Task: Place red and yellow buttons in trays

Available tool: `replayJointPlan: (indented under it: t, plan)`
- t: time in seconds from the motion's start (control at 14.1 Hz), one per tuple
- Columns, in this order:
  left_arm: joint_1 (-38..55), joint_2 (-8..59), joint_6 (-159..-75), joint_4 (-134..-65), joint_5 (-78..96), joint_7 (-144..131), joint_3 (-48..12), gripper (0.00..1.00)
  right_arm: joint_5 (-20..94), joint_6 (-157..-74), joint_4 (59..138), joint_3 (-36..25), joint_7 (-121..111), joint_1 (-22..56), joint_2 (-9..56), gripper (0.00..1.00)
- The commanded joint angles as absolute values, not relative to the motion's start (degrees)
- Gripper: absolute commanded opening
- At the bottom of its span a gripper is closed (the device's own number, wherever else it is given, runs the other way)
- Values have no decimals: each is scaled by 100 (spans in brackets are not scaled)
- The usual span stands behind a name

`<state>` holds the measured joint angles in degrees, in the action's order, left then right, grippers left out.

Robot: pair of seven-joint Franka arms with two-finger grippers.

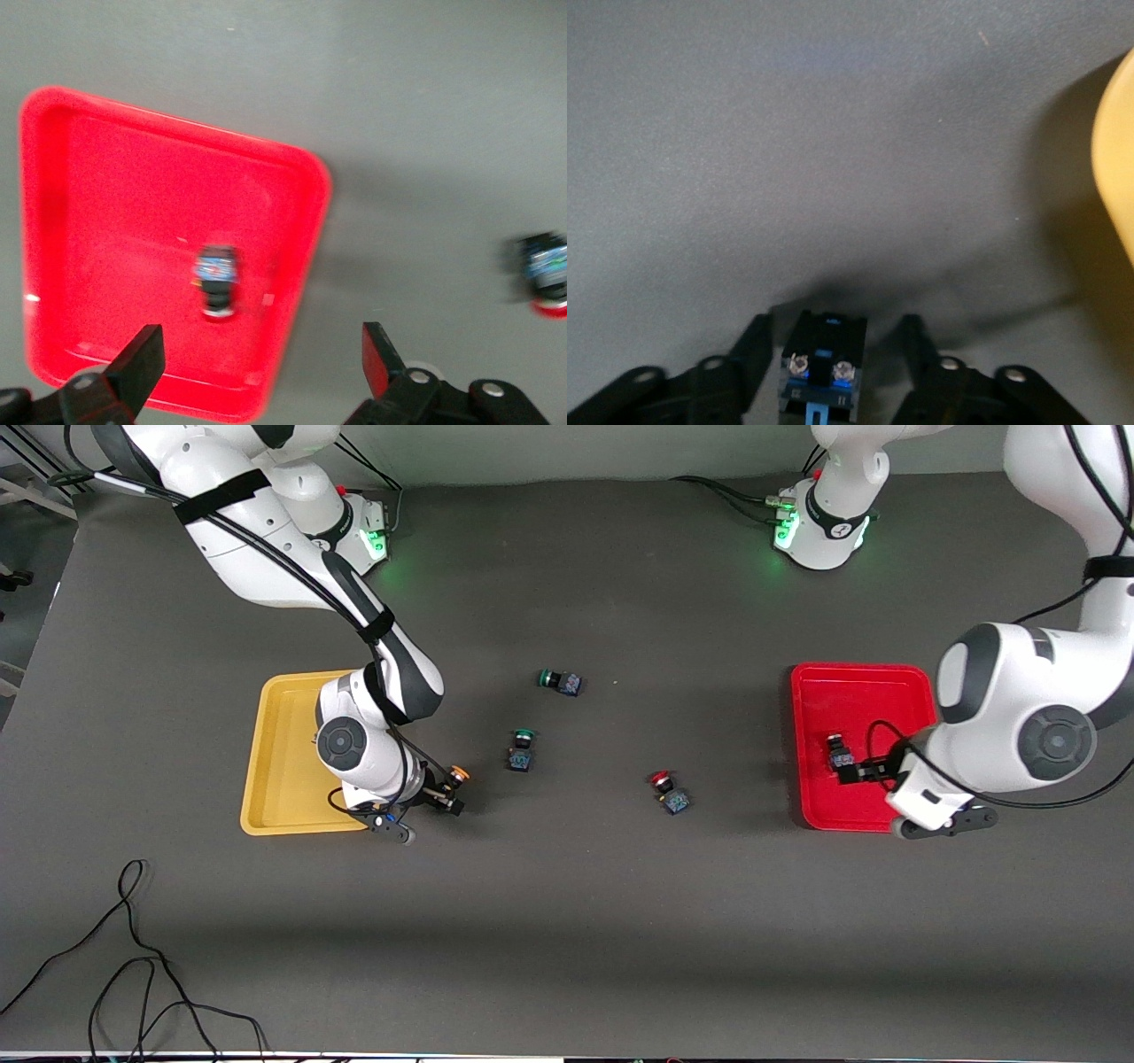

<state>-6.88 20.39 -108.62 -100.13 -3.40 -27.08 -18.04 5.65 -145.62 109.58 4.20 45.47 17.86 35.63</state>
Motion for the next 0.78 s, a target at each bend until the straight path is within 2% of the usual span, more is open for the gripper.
replayJointPlan:
  t: [0.0, 0.14, 0.35, 0.43, 0.57, 0.71]
  plan:
    - [68, 2267, -11046, -9669, -308, -4502, -1731, 99, 676, -14546, 10854, 448, 4667, 1775, 3560, 0]
    - [577, 2556, -11599, -9528, -395, -5655, -1731, 99, 686, -14415, 10907, 440, 4606, 1758, 3306, 0]
    - [1281, 3136, -12451, -9466, -859, -6738, -1714, 99, 677, -13319, 10933, 334, 4370, 1530, 2674, 0]
    - [1422, 3338, -12741, -9466, -1027, -6967, -1705, 99, 668, -13054, 11047, 134, 4029, 1512, 2472, 0]
    - [1599, 3716, -13164, -9466, -1238, -7075, -1688, 99, 659, -13016, 11424, -419, 3046, 1512, 2224, 0]
    - [1617, 4050, -13533, -9448, -1449, -7075, -1679, 99, 659, -13244, 11697, -798, 2385, 1512, 2259, 0]
